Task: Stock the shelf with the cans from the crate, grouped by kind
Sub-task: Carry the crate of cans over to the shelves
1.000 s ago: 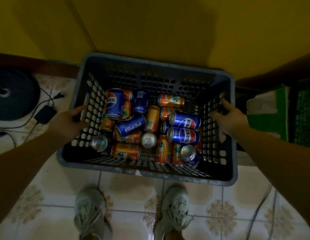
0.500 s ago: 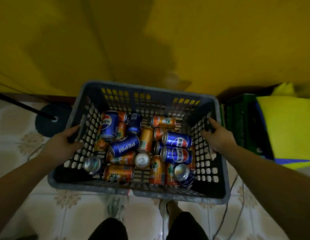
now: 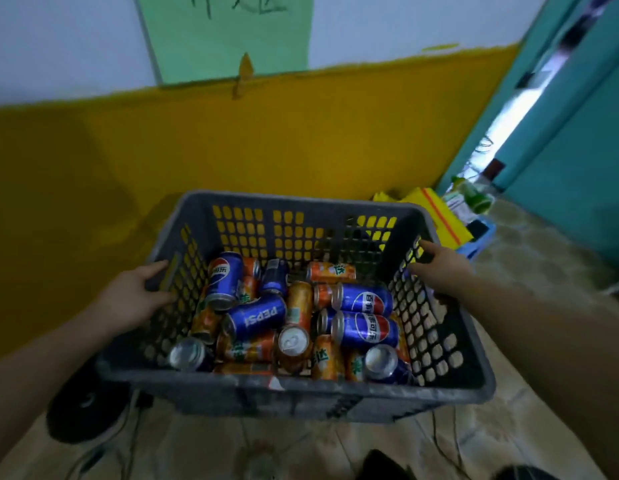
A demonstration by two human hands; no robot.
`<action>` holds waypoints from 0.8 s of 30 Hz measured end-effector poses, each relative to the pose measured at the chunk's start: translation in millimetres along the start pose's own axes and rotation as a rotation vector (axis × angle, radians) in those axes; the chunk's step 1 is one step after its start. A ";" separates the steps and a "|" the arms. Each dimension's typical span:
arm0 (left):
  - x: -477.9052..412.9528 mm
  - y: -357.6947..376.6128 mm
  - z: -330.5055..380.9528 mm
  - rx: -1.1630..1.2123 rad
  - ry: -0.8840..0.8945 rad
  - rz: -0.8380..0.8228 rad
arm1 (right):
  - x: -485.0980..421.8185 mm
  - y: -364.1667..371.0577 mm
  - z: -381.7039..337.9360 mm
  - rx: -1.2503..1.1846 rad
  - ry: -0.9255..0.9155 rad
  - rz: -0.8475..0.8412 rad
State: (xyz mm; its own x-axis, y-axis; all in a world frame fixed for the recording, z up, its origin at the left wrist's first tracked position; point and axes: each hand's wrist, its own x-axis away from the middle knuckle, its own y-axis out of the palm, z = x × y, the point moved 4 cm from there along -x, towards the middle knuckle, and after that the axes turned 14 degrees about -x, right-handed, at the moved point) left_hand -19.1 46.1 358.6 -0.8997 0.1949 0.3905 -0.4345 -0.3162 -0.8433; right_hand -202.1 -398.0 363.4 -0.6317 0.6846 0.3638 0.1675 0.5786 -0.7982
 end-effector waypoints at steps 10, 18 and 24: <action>55.6 -16.9 180.8 -0.022 0.249 -0.070 | 72.3 -152.0 109.1 -0.215 0.183 0.180; 92.0 50.4 334.2 -0.079 0.448 -0.131 | 117.5 -257.6 227.5 -0.195 0.316 0.294; 97.3 103.5 455.7 -0.133 0.631 -0.202 | 134.4 -315.0 310.3 -0.184 0.476 0.403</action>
State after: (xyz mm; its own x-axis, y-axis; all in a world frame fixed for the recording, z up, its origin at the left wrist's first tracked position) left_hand -170.3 -390.8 477.6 -0.5875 0.7557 0.2893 -0.5469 -0.1073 -0.8303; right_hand -574.6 -625.8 514.8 -0.0948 0.9610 0.2598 0.4748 0.2730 -0.8367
